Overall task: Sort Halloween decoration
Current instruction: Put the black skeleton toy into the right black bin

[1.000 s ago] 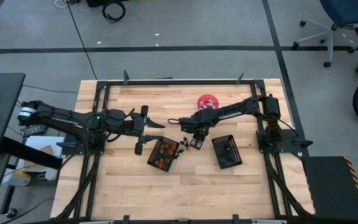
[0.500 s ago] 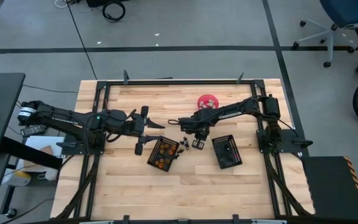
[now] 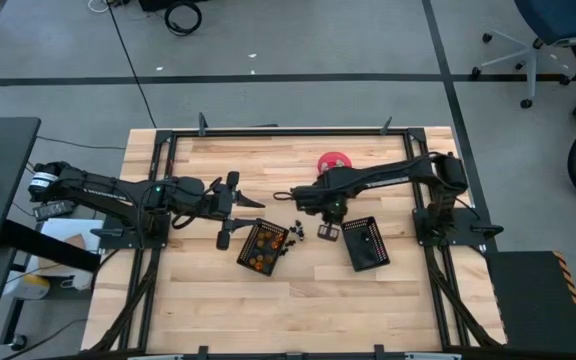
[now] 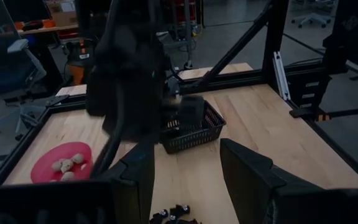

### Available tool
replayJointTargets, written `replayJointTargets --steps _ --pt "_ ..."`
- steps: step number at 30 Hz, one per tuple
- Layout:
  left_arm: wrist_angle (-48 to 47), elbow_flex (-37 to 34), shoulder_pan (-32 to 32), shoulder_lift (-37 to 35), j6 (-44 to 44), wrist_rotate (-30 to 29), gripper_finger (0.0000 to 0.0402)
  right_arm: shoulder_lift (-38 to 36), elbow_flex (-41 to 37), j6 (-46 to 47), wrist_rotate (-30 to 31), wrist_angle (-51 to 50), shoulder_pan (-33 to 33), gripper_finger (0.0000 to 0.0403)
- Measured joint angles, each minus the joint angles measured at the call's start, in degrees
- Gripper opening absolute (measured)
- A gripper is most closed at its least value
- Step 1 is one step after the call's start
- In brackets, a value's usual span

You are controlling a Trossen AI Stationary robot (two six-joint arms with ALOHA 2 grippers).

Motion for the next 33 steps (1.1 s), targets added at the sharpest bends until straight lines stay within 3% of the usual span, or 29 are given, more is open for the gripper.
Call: replayJointTargets --steps 8,15,21,28,33 --pt "0.01 0.0 0.07 0.0 -0.02 0.0 0.0155 -1.57 -5.63 6.02 -1.72 -12.06 4.6 0.0081" --pt "0.93 0.0 0.11 0.0 -0.39 0.0 0.0155 -1.57 -9.11 7.33 -4.68 -11.17 5.94 0.0153" --pt "1.16 0.0 0.11 0.0 -1.25 0.0 0.0155 -1.57 -5.22 7.35 -2.1 -12.37 4.65 0.0196" --pt "0.84 0.0 0.11 0.0 -1.22 0.0 0.0155 -1.59 2.78 4.5 9.13 -5.47 4.31 0.0194" --pt "0.71 0.0 0.11 0.0 -1.2 0.0 0.0155 -0.61 1.18 -1.18 7.17 9.49 3.19 0.0183"
